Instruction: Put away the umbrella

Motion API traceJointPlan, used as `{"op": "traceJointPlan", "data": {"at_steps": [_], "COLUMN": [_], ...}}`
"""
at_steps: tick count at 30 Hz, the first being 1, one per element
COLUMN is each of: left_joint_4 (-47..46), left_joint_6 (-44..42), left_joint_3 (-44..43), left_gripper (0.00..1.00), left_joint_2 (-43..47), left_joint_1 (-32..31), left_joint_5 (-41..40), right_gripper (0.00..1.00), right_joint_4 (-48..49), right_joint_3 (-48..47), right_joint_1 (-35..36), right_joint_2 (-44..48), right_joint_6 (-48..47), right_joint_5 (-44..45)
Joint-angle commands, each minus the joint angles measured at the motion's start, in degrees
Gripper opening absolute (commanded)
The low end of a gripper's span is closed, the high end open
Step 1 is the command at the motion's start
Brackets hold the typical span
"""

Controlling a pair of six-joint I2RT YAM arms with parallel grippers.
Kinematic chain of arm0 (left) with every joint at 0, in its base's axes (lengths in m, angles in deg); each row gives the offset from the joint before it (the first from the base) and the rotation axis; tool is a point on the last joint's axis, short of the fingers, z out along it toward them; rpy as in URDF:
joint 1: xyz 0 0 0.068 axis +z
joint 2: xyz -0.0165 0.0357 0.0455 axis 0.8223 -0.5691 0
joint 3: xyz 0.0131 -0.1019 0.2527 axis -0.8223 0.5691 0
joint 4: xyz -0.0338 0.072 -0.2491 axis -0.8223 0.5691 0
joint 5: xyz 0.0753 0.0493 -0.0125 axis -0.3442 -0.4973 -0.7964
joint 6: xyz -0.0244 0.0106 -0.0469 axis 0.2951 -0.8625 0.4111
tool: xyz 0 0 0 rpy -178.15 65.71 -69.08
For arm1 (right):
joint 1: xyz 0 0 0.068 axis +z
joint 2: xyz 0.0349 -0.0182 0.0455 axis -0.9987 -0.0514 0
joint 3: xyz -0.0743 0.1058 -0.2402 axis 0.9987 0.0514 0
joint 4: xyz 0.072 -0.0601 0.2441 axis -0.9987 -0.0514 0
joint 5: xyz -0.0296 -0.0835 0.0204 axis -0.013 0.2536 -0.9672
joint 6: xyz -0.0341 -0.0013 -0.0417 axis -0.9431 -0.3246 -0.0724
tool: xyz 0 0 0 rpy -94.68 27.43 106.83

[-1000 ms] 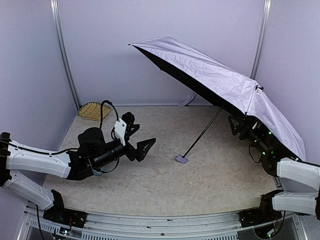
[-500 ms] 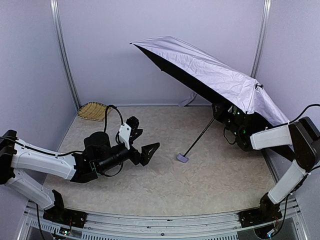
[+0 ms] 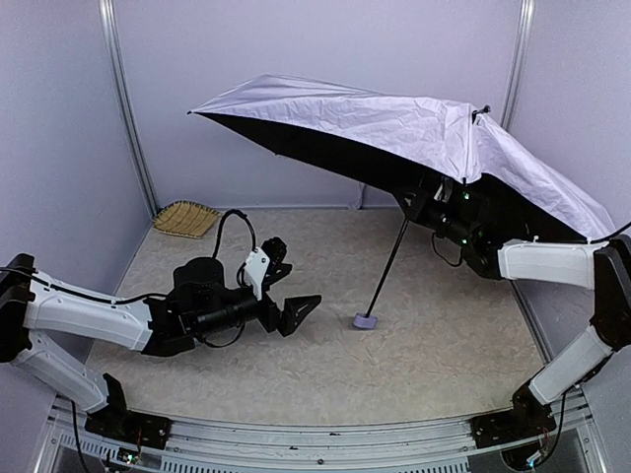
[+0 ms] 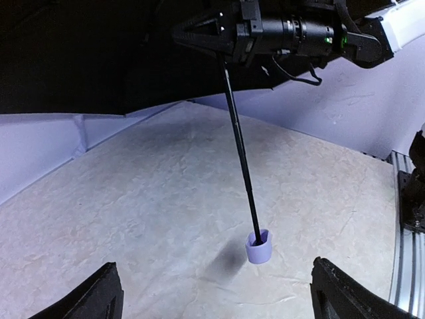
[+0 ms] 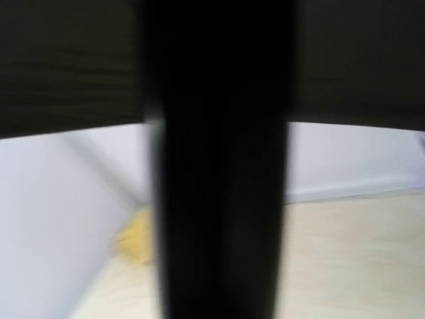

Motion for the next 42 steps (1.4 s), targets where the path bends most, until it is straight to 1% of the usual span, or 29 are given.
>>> {"op": "traceJointPlan", "data": {"at_steps": [1,7,11,14,18,22,26,30,32,33,34,36,40,41,42], "left_joint_4": [3.20,-0.16,-2.66,-4.66,-5.16,-8.04,-9.41,-9.85,-10.25,-10.47,-10.64,-11.03,-12.75,-13.55,-15.04], "left_joint_6": [1.29,4.47,6.29,7.20,8.74,10.77,12.06,13.24,13.60,13.73,13.91,14.46,16.63,17.51,18.04], "left_joint_3": [-4.95,-7.56,-10.01,-10.68,-11.42,-11.10,-11.07,-11.05,-10.92,-10.75,-10.60,-10.34,-9.41,-8.71,-7.96], "left_gripper": [0.95,0.97,0.99,0.98,0.94,0.80,0.64,0.40,0.30,0.23,0.13,0.00,0.00,0.00,0.00], "left_joint_2": [1.14,1.20,-1.08,-3.09,-5.10,-6.88,-8.68,-9.84,-10.02,-10.10,-10.12,-10.17,-9.74,-9.43,-8.96], "left_joint_1": [0.45,0.60,0.60,0.56,0.55,0.51,0.56,0.60,0.60,0.60,0.66,0.65,0.52,0.45,0.35], "left_joint_5": [10.33,19.59,29.70,30.84,30.53,30.45,30.25,29.07,28.50,28.17,27.87,27.34,25.66,24.32,23.01], "right_gripper": [0.00,0.00,0.00,0.00,0.00,0.00,0.00,0.00,0.00,0.00,0.00,0.00,0.00,0.10,0.23], "right_joint_4": [3.28,6.46,6.62,7.42,9.26,11.00,12.98,12.51,12.61,12.62,12.58,12.55,12.38,12.35,12.48], "right_joint_3": [-3.98,-6.88,-11.41,-14.57,-15.66,-16.81,-18.35,-19.53,-19.53,-19.52,-19.38,-19.13,-18.66,-18.38,-17.57], "right_joint_1": [1.79,7.18,11.47,13.93,15.90,16.76,17.59,18.23,18.27,18.29,18.37,18.38,18.35,18.37,18.38], "right_joint_2": [7.20,8.64,6.56,4.53,3.14,0.99,-1.13,-2.06,-2.06,-1.97,-1.80,-1.64,-1.18,-0.88,-0.45], "right_joint_6": [-1.15,1.54,1.16,1.52,1.62,2.69,4.42,4.51,4.65,4.65,4.65,4.64,4.35,4.33,4.24], "right_joint_5": [-16.16,-21.78,-25.50,-28.88,-28.45,-28.97,-30.72,-32.10,-32.48,-32.52,-32.48,-32.17,-30.39,-28.83,-26.84]}}
